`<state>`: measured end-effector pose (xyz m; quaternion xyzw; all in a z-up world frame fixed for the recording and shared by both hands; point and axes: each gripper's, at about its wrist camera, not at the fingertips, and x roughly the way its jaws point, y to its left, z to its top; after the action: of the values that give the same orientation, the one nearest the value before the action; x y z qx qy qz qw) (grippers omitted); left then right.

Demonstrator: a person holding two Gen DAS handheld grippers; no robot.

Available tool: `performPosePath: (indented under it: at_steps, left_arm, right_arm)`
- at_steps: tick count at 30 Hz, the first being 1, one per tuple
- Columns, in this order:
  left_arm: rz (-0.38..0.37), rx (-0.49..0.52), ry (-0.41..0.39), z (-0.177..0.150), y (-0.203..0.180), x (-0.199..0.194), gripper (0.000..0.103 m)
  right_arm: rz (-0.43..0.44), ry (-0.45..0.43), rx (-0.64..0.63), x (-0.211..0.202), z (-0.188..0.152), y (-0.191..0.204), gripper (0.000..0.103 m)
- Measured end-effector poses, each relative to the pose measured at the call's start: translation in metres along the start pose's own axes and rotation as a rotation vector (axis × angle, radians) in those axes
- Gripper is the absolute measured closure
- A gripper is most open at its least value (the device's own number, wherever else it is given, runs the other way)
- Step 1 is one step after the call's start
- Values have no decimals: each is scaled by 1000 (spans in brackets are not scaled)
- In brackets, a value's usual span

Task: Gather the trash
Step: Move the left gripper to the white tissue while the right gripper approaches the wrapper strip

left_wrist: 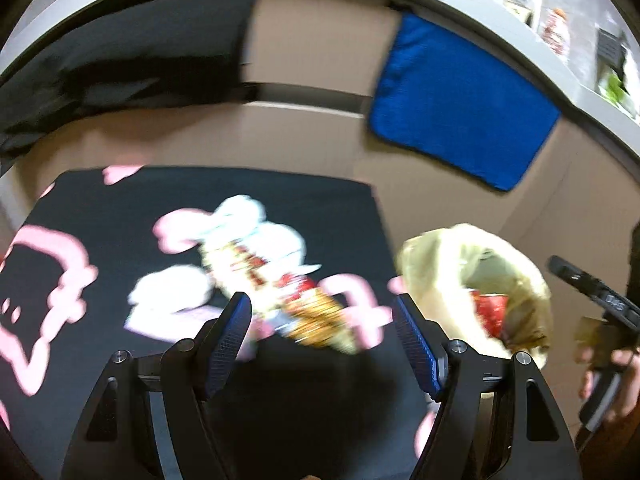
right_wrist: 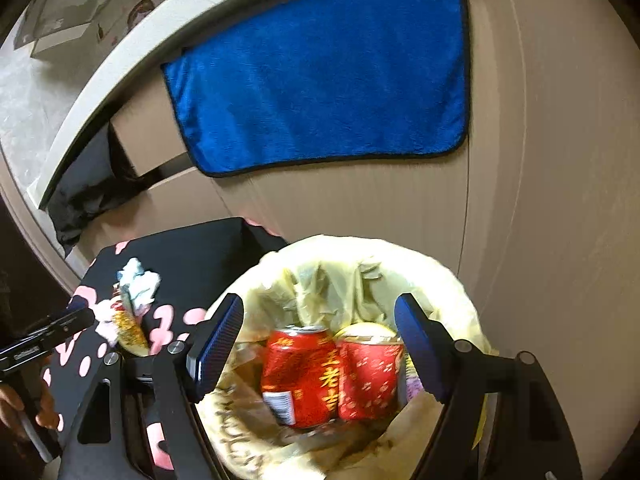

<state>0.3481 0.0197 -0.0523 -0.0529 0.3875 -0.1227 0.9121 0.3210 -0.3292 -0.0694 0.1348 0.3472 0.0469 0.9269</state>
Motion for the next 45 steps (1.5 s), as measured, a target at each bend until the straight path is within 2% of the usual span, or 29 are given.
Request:
performPosePath:
  at_steps: [8, 13, 16, 19, 24, 26, 30, 32, 33, 34, 35, 36, 38, 41, 45]
  left_arm:
    - [15, -70, -23, -13, 63, -28, 32]
    - [26, -159, -36, -15, 104, -36, 34]
    - [17, -169, -34, -16, 122, -37, 34]
    - [-46, -140, -13, -19, 127, -30, 35]
    - [-91, -86, 2, -18, 120, -10, 36]
    - [-109, -32, 7, -11, 115, 1, 36]
    - [-76, 93, 23, 9, 107, 27, 36]
    - [-44, 129, 56, 17, 107, 45, 37]
    - [-35, 137, 81, 19, 108, 55, 39]
    - [-34, 136, 98, 20, 109, 62, 45]
    - [-34, 126, 118, 20, 111, 68, 55]
    - [-46, 104, 127, 20, 113, 70, 59]
    - [-81, 58, 121, 17, 115, 66, 77]
    - [-74, 20, 100, 6, 115, 48, 83]
    - [-77, -75, 97, -18, 124, 18, 84]
  right_arm:
    - [57, -27, -94, -24, -6, 70, 28]
    - [132, -27, -137, -13, -10, 120, 28]
    - [167, -15, -174, -1, -14, 148, 28]
    - [219, 12, -204, 11, -19, 171, 28]
    - [216, 46, -253, 27, -33, 192, 28]
    - [222, 73, -245, 33, -39, 192, 28]
    - [207, 103, -250, 39, -48, 186, 28]
    - [199, 115, -244, 40, -52, 181, 28]
    - [198, 119, -241, 40, -53, 179, 28]
    - [198, 125, -236, 41, -54, 176, 28]
    - [198, 130, -235, 41, -55, 175, 28]
    - [198, 135, -236, 41, -56, 174, 28]
    - [198, 145, -244, 42, -58, 173, 28]
    - [197, 156, -267, 45, -61, 177, 28]
    - [216, 181, -291, 55, -63, 186, 27]
